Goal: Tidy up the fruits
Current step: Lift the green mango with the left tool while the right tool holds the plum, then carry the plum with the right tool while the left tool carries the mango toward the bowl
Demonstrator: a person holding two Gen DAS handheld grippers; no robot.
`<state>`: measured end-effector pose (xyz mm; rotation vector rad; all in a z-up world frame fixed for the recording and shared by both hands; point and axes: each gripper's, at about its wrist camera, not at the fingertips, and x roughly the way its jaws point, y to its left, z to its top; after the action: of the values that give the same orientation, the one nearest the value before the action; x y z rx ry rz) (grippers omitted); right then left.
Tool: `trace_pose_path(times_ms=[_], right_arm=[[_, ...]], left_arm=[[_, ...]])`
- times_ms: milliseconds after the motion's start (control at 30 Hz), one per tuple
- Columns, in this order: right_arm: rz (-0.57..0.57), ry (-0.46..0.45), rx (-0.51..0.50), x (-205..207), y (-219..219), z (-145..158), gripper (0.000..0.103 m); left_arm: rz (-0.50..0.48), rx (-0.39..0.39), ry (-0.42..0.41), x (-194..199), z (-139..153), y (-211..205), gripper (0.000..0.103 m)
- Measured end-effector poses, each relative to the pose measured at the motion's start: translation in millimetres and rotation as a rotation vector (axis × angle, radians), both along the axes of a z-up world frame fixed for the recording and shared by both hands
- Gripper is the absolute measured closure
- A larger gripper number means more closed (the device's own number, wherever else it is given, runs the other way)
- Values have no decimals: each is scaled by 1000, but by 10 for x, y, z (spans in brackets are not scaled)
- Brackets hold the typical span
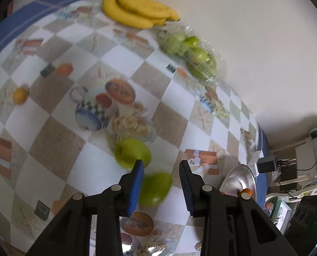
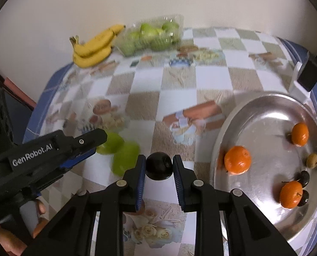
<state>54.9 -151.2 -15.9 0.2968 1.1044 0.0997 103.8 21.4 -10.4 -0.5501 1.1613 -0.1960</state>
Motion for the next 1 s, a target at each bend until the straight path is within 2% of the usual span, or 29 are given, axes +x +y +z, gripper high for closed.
trace_pose_path(times_ms=[167,233,467,733,1000], right_arm=[[-25,4,4,0,-80,-5,76],[-37,14,-1,-17,-128,-32,76],[-63,48,0,-32,-227,-111,76],[-129,25,35,-179,-416,27,76],[-164,-7,38,-386,-515,179,76]], left_arm=[[-16,6,-11,15,24,-26,66],[-18,10,-2,28,-11,-35,63],[-53,-11,68,12,-181,-120,55],[-127,-24,68,-141,-144,-305,54],[-161,-22,53,-303,-59,-393,54]])
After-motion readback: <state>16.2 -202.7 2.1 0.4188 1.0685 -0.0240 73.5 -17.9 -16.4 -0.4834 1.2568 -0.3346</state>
